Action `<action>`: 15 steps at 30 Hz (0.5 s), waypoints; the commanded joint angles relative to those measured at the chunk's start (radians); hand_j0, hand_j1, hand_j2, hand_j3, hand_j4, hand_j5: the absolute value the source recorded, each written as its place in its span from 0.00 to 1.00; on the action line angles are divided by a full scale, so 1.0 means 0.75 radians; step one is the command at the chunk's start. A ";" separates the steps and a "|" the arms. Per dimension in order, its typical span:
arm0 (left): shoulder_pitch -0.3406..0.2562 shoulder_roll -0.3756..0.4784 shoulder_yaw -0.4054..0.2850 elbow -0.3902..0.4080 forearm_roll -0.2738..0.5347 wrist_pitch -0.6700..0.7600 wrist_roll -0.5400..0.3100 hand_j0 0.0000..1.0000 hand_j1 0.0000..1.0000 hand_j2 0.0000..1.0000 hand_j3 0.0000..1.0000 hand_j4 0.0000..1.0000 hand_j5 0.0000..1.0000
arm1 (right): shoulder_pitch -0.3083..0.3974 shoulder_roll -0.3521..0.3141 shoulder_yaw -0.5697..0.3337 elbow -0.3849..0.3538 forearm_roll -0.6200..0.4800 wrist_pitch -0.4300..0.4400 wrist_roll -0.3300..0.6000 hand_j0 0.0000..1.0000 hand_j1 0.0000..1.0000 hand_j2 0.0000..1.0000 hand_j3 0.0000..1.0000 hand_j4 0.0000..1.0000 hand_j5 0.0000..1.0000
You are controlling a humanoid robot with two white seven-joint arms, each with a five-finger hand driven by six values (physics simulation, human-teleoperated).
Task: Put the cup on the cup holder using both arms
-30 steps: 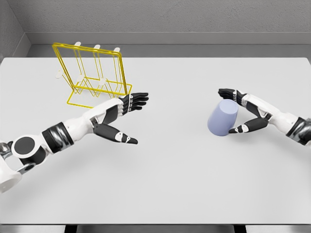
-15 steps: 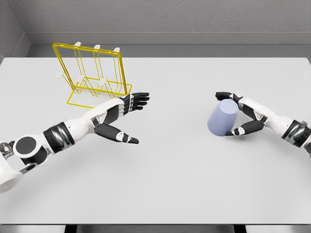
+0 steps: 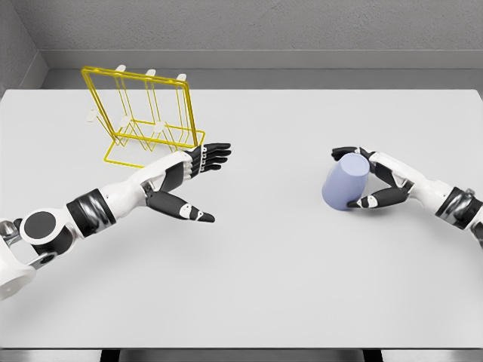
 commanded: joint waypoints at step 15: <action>0.000 -0.004 0.026 0.013 0.003 0.034 0.000 1.00 1.00 1.00 1.00 1.00 1.00 | -0.002 0.016 -0.003 -0.019 -0.009 0.018 -0.001 0.74 0.74 0.74 0.74 0.74 0.74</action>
